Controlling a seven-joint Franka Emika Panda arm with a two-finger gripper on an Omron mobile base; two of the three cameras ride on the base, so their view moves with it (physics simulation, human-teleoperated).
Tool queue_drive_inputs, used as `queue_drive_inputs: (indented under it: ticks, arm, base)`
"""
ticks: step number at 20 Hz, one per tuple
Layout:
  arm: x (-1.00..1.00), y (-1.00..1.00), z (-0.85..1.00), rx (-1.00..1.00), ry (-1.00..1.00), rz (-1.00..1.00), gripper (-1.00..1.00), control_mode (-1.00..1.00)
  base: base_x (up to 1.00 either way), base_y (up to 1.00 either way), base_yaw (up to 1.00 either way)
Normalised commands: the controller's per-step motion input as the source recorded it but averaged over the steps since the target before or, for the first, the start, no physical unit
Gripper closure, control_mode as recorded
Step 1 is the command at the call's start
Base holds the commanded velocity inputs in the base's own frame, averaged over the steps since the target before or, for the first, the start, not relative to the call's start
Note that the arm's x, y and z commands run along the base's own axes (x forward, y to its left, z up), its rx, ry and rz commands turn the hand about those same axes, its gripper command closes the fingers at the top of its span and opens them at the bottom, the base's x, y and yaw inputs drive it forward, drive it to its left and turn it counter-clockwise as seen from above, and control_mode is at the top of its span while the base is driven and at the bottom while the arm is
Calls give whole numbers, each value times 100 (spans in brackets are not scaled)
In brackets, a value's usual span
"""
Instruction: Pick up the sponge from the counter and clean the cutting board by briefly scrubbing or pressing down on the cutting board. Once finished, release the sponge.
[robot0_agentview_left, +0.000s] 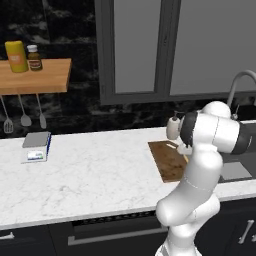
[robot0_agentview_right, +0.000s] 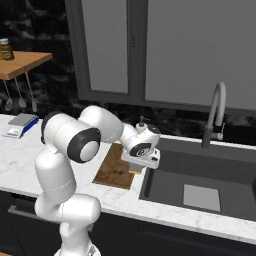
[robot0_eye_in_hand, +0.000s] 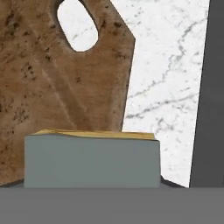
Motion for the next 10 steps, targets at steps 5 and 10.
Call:
queue_drive_inputs:
  ticks: [5, 10]
  arm:
    - [26, 65, -29, 0, -8, 0, 100, -100]
    - [11, 92, -46, -5, -4, -4, 100, -100]
  base:
    - [0, 0, 0]
    - [0, 0, 0]
